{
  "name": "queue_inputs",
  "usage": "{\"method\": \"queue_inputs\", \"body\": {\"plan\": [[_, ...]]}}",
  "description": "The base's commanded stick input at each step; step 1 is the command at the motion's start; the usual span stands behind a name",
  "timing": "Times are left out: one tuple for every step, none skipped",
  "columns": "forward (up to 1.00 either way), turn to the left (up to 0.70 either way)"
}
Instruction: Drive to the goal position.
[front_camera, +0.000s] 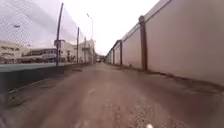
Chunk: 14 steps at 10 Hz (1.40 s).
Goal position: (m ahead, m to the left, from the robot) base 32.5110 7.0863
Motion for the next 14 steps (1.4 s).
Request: {"method": "queue_inputs", "body": {"plan": [[0.7,0.0],[0.7,0.0],[0.7,0.0],[0.7,0.0],[0.7,0.0],[0.7,0.0],[0.7,0.0],[0.7,0.0],[0.7,0.0],[0.7,0.0],[0.7,0.0],[0.7,0.0],[0.7,0.0],[0.7,0.0]]}}
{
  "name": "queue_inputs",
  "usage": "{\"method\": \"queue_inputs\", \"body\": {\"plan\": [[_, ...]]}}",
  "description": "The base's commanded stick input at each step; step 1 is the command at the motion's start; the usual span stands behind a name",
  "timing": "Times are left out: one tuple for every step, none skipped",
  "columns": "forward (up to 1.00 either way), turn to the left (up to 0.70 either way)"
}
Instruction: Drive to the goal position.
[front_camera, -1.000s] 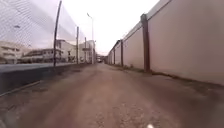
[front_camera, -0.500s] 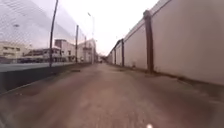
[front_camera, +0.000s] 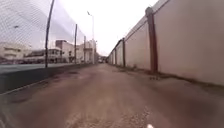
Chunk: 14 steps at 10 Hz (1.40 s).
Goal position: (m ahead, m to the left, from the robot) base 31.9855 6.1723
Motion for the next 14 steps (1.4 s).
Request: {"method": "queue_inputs", "body": {"plan": [[0.7,0.0],[0.7,0.0],[0.7,0.0],[0.7,0.0],[0.7,0.0],[0.7,0.0],[0.7,0.0],[0.7,0.0],[0.7,0.0],[0.7,0.0],[0.7,0.0],[0.7,0.0],[0.7,0.0],[0.7,0.0]]}}
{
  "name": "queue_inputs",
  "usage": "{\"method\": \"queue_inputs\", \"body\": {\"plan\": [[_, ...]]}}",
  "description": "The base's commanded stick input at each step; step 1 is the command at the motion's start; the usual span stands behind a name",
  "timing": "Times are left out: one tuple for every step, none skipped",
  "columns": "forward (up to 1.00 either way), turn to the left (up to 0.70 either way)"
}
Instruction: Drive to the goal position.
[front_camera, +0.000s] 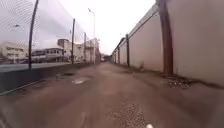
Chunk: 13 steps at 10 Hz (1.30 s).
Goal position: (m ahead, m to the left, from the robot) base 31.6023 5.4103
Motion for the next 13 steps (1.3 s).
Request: {"method": "queue_inputs", "body": {"plan": [[0.7,0.0],[0.7,0.0],[0.7,0.0],[0.7,0.0],[0.7,0.0],[0.7,0.0],[0.7,0.0],[0.7,0.0],[0.7,0.0],[0.7,0.0],[0.7,0.0],[0.7,0.0],[0.7,0.0]]}}
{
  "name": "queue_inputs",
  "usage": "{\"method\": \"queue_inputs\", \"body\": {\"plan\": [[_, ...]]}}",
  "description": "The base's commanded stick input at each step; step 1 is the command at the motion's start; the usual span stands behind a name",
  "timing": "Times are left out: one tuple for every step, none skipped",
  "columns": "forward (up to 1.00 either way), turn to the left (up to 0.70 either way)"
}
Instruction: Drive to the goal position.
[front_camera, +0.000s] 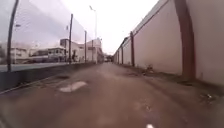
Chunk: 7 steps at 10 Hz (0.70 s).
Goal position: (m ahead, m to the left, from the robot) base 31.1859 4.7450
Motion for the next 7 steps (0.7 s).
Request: {"method": "queue_inputs", "body": {"plan": [[0.7,0.0],[0.7,0.0],[0.7,0.0],[0.7,0.0],[0.7,0.0],[0.7,0.0],[0.7,0.0]]}}
